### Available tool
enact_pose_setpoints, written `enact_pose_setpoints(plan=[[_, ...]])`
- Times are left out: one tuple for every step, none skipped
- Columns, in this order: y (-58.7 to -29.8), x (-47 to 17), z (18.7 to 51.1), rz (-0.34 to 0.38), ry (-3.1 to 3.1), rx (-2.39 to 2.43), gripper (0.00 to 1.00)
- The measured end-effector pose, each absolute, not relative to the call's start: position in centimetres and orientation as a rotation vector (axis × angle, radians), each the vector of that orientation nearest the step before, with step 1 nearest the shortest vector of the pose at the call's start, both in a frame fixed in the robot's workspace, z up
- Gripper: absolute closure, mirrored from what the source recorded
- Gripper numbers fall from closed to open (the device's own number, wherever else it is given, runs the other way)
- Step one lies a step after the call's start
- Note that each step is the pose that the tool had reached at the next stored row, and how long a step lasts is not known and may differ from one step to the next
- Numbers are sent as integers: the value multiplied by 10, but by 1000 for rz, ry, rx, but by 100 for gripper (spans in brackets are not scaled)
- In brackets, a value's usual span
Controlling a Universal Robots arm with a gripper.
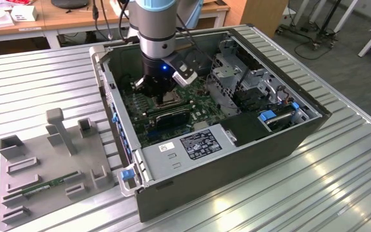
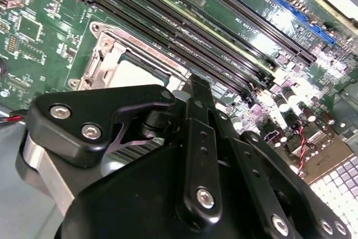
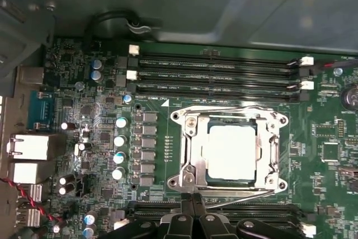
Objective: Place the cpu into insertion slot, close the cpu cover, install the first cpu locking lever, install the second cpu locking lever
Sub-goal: 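Install the second cpu locking lever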
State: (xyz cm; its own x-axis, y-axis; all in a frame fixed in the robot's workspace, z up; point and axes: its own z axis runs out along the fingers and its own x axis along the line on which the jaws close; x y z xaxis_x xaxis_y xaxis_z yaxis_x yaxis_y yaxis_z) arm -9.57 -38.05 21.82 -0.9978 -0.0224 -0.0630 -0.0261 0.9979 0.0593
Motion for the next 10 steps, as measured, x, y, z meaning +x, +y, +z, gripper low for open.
enact_pose_setpoints(plan=[[-380,-96,218,93,3078,-37,89],[-380,-96,217,93,3078,-37,89],[-380,-97,216,93,3078,-37,89],[-380,-97,215,93,3078,-37,89],[-380,-98,214,93,3078,-37,89],[-380,-98,213,93,3078,-37,89],[-380,-98,213,93,3078,-37,89],[-380,-99,212,93,3078,-37,89],[-380,-99,211,93,3078,-38,89],[-380,-99,211,93,3078,-38,89]])
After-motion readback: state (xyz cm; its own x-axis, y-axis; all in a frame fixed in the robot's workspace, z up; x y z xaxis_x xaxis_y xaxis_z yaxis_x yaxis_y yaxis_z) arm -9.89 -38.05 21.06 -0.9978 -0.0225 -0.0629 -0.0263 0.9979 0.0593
